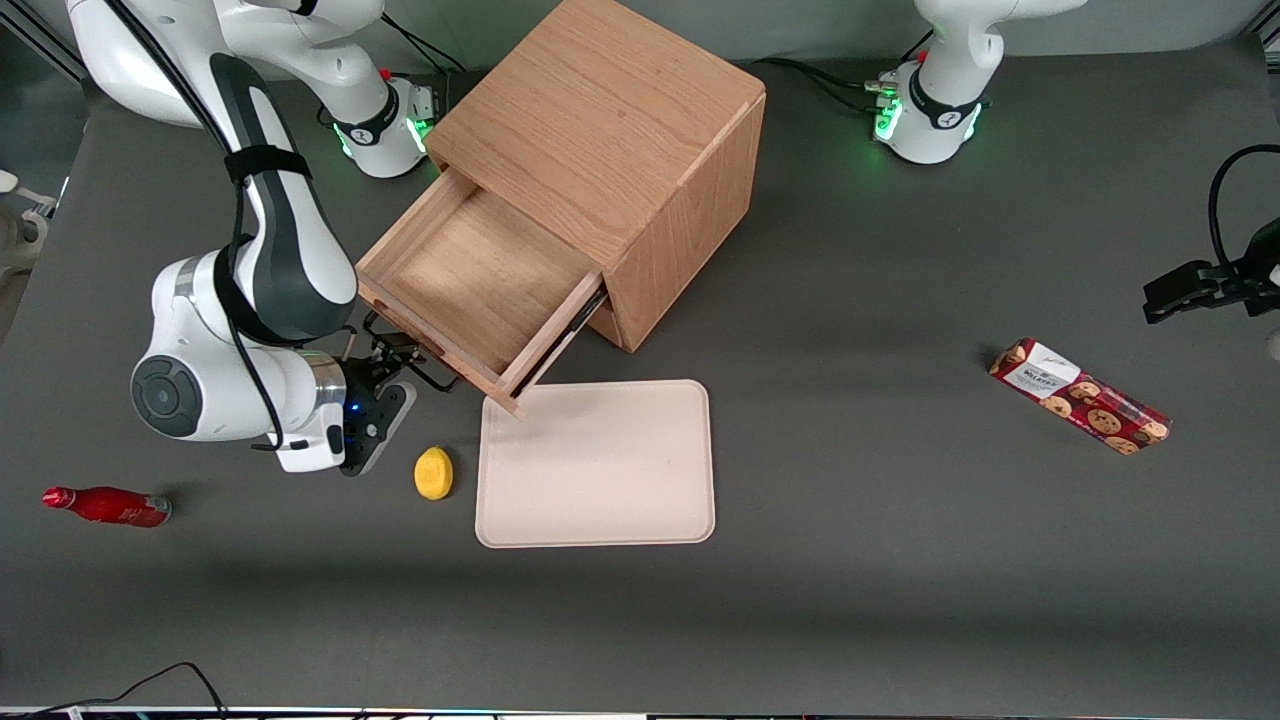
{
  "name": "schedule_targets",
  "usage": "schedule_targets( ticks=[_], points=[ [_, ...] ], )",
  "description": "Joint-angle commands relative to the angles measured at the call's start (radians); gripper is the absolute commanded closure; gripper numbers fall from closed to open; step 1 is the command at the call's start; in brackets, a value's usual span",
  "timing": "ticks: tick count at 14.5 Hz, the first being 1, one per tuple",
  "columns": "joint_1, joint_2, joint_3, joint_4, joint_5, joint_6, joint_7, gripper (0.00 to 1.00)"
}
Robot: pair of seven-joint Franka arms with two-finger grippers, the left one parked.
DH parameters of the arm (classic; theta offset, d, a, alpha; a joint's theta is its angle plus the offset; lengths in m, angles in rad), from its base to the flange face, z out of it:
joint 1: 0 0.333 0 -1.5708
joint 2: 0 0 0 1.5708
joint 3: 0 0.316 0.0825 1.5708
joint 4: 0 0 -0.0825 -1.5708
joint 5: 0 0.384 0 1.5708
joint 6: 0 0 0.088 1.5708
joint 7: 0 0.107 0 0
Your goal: Open upper drawer
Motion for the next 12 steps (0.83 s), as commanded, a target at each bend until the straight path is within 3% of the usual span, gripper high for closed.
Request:
schedule_targets(
  ticks=[1, 12],
  points=[
    [-0.022, 0.023, 0.005, 0.04, -0.016, -0.009, -0.032, 0.0],
    [-0.052, 0.048, 0.007, 0.068, -0.016, -0.008, -0.058, 0.0]
  ],
)
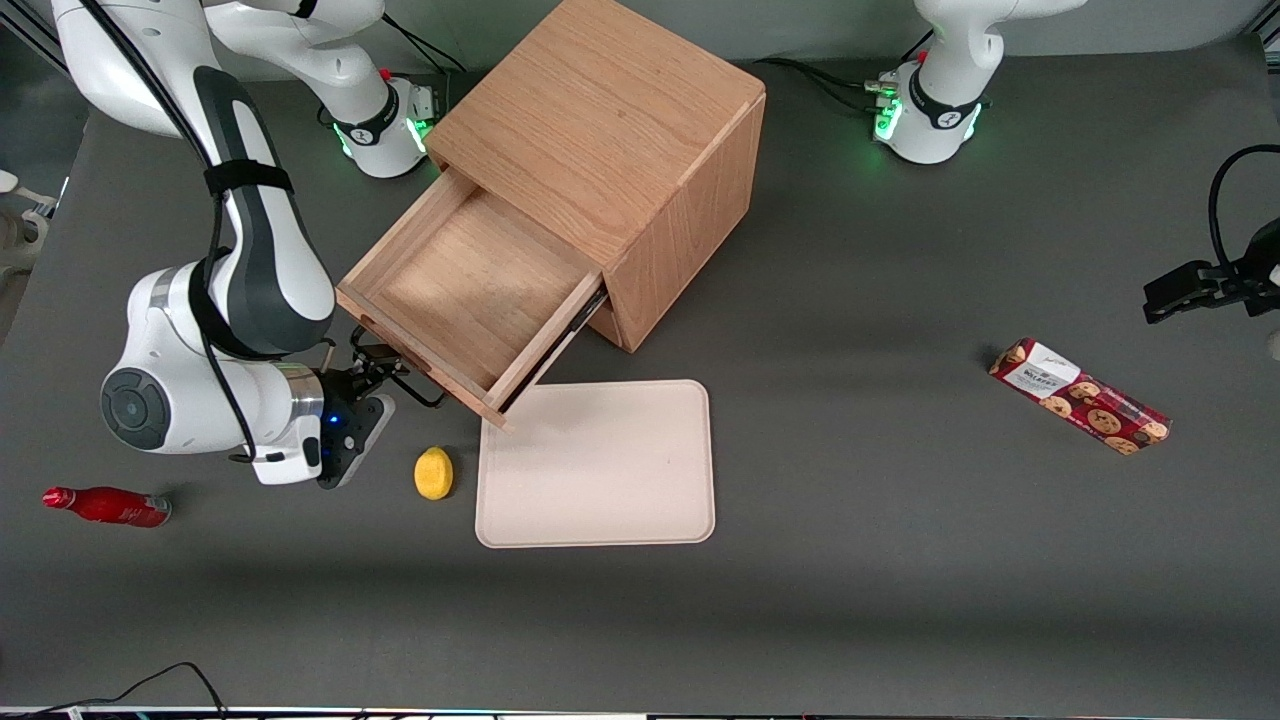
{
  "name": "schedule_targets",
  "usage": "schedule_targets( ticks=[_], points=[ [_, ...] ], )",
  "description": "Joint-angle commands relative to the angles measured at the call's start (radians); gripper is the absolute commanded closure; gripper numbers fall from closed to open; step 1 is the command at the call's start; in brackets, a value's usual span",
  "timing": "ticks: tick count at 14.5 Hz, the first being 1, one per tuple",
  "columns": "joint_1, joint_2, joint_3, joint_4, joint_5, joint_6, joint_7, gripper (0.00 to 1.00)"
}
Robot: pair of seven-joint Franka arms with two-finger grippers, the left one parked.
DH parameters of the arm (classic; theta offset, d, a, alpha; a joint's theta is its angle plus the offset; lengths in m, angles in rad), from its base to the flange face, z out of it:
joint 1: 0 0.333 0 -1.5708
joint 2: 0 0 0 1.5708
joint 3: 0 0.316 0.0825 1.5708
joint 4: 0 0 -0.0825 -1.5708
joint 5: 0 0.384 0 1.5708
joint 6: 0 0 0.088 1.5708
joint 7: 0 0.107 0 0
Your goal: Open upper drawer
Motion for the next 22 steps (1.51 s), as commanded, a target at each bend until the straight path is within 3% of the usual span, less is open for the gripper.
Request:
schedule_targets(
  ticks=[1, 10, 14, 19, 21, 22],
  points=[
    [-0.013, 0.028, 0.005, 0.038, -0.012, -0.008, -0.045, 0.0],
    [-0.015, 0.025, 0.01, 0.099, -0.01, -0.029, -0.037, 0.0],
    [-0.015, 0.008, 0.007, 0.173, -0.002, -0.132, -0.013, 0.0],
    [-0.03, -0.095, 0.009, 0.142, -0.001, -0.218, 0.32, 0.0],
    [-0.035, -0.139, 0.007, 0.122, -0.018, -0.213, 0.459, 0.0],
    [-0.035, -0.164, 0.016, 0.119, -0.057, -0.215, 0.542, 0.0]
  ],
)
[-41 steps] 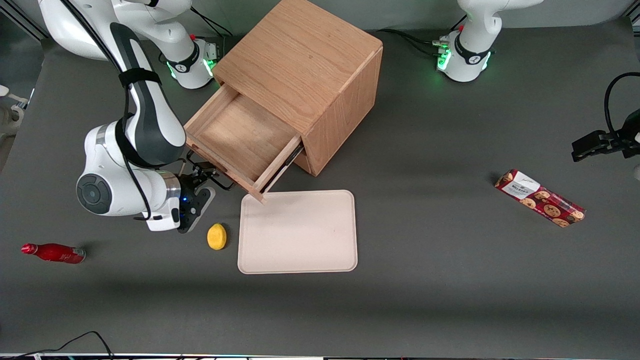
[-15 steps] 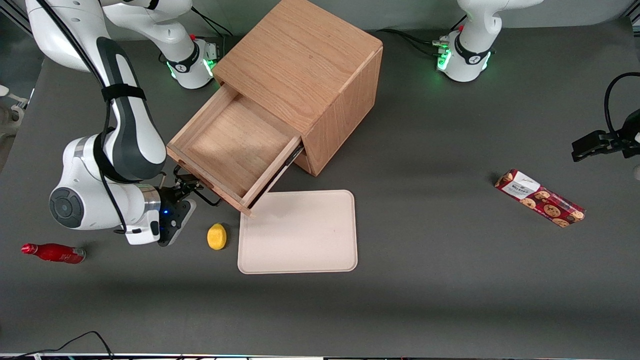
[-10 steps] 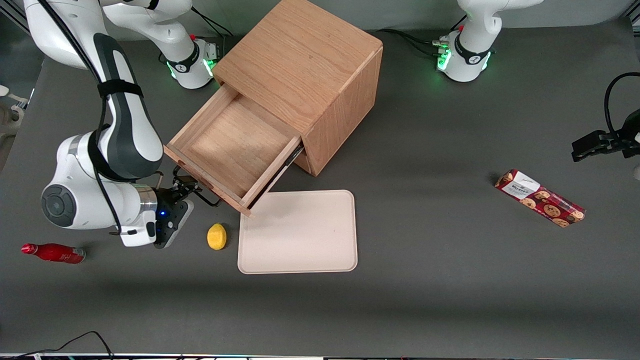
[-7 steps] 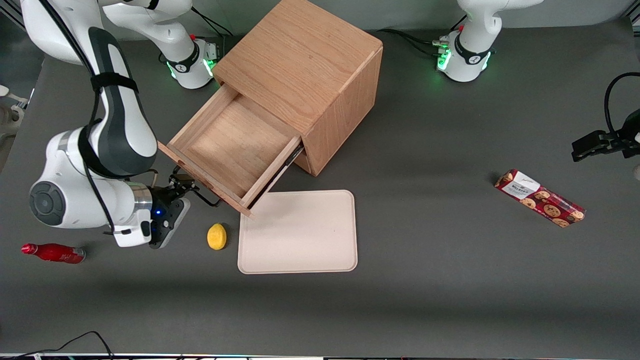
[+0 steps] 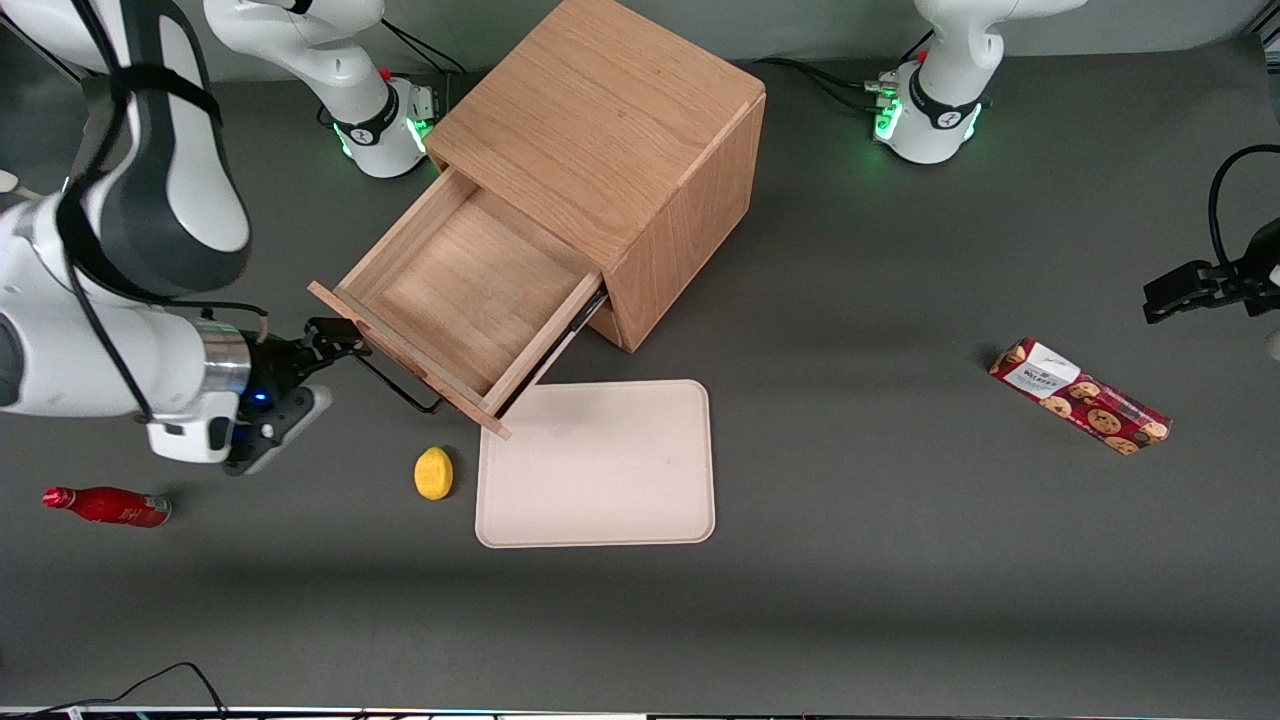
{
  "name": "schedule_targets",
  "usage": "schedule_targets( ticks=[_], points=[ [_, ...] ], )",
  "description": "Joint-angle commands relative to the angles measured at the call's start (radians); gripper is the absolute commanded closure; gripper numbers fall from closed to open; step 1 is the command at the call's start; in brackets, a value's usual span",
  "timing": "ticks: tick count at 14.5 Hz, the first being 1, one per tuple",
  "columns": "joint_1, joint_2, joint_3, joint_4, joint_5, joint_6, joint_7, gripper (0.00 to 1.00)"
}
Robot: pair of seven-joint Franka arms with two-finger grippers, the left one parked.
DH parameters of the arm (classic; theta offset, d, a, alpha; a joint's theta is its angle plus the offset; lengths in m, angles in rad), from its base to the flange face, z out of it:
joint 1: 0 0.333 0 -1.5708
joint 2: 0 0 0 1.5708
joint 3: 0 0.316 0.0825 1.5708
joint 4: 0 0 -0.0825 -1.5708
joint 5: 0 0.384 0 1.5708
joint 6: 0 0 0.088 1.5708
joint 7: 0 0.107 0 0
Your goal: Open upper drawer
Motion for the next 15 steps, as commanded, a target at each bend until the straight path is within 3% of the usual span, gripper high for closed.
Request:
schedule_targets(
  ticks=[1, 6, 10, 15],
  points=[
    [-0.005, -0.099, 0.025, -0.06, -0.097, -0.001, 0.225, 0.0],
    [-0.006, -0.303, 0.071, -0.183, -0.251, 0.004, 0.514, 0.0],
    [-0.074, -0.421, 0.07, -0.295, -0.253, 0.022, 0.511, 0.0],
    [-0.203, -0.411, 0.071, -0.26, -0.253, 0.02, 0.476, 0.0]
  ],
)
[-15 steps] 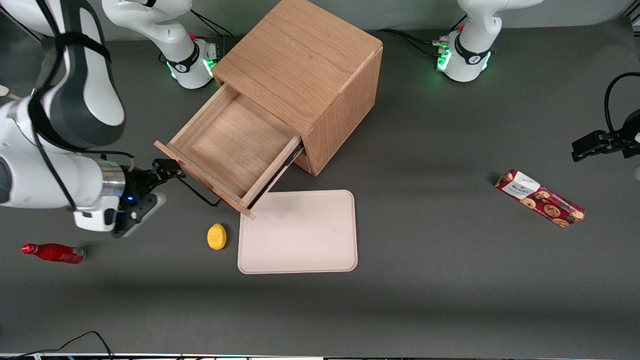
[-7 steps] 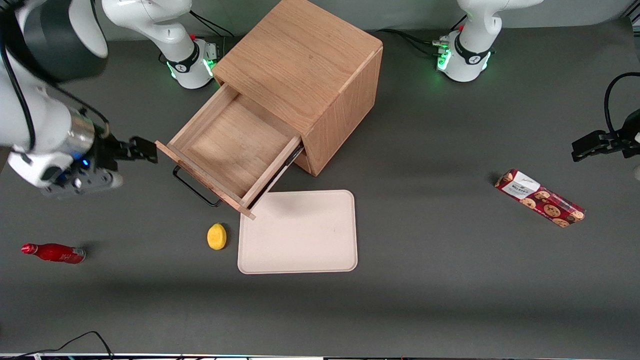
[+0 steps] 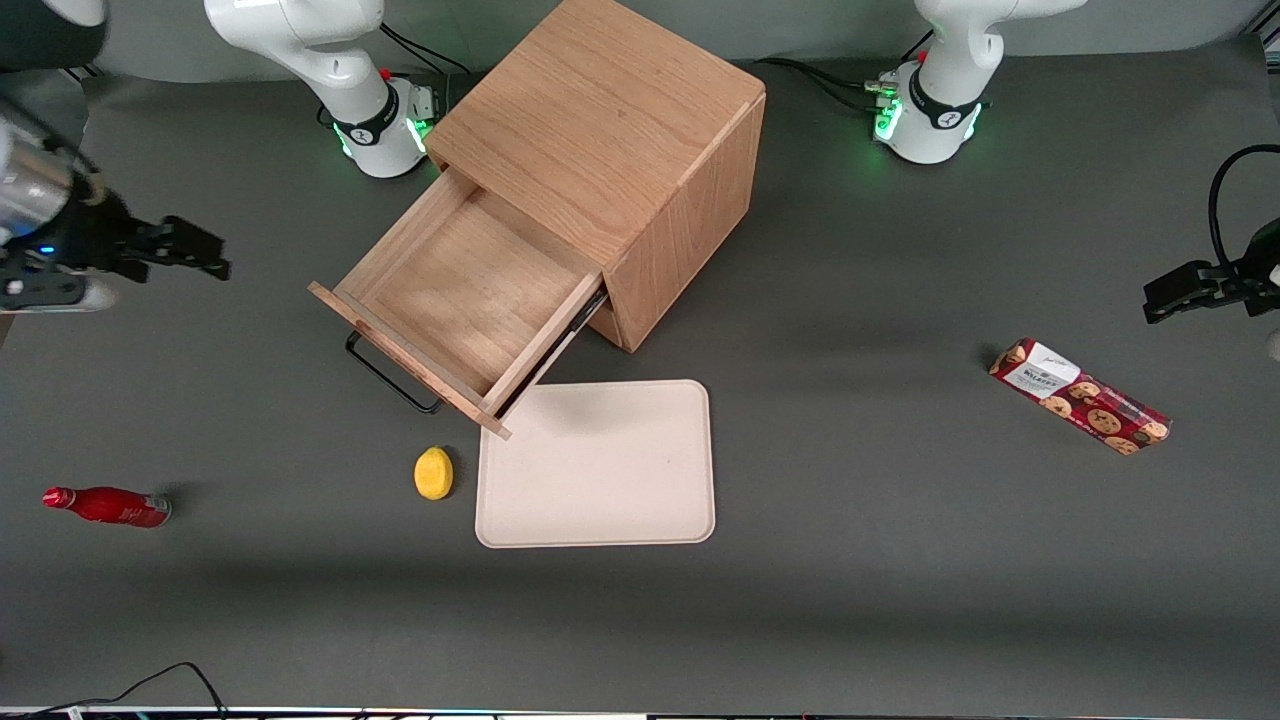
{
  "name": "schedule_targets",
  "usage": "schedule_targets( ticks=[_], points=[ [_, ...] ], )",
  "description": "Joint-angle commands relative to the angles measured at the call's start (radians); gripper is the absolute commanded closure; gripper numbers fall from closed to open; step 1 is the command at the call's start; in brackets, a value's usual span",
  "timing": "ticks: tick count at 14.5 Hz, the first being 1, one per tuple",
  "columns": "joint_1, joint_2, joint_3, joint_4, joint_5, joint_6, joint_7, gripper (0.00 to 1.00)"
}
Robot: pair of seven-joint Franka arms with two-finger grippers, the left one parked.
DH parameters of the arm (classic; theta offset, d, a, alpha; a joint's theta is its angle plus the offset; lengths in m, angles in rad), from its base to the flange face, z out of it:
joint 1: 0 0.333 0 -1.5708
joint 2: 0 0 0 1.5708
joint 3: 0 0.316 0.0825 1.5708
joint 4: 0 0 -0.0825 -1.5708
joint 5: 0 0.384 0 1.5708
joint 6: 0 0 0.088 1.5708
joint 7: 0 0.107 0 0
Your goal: Open upper drawer
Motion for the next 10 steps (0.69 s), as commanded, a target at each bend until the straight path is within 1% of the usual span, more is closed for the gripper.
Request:
schedule_targets(
  ticks=[1, 10],
  points=[
    [-0.039, -0.003, 0.015, -0.005, -0.016, 0.017, -0.012, 0.0],
    [-0.051, 0.008, 0.004, 0.016, -0.023, 0.037, -0.008, 0.0]
  ],
)
